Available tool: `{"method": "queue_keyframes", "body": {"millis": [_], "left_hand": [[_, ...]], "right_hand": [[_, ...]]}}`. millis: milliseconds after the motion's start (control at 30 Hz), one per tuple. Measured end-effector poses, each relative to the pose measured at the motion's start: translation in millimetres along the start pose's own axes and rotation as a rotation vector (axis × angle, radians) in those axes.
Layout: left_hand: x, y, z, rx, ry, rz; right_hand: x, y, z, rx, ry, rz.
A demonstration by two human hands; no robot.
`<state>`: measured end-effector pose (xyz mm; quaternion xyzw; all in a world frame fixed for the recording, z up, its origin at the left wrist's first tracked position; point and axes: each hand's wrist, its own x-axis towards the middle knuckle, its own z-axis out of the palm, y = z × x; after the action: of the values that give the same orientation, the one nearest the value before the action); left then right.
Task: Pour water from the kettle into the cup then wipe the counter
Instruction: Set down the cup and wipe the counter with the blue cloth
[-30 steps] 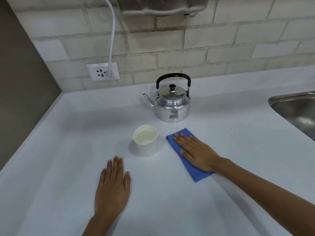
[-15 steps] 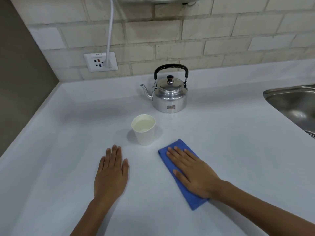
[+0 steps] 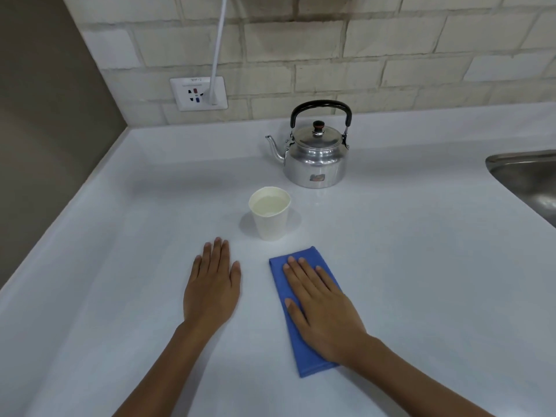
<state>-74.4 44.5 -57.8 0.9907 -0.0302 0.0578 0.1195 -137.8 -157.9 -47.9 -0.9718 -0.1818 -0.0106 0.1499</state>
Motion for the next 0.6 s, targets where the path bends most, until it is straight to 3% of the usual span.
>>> {"method": "queue_keyframes", "body": {"millis": [267,467,533,600], "left_hand": [[-0.7,1.5,0.1,0.012,0.013,0.001],[0.5,1.2,-0.5,-0.018,-0.016,-0.012],[0.9,-0.8,-2.0,-0.052,-0.041,-0.010],[1.8,-2.6,-4.7,-0.082,-0.073,-0.008]], "right_hand": [[9.4,4.6,-3.0,-0.033,0.057,0.171],[31.4,-42.6,11.5,0.003,0.051,0.085],[37.0,-48.0,10.7,0.067,0.041,0.019],[41.4,-40.2,-1.9,0.297,0.079,0.002]]}}
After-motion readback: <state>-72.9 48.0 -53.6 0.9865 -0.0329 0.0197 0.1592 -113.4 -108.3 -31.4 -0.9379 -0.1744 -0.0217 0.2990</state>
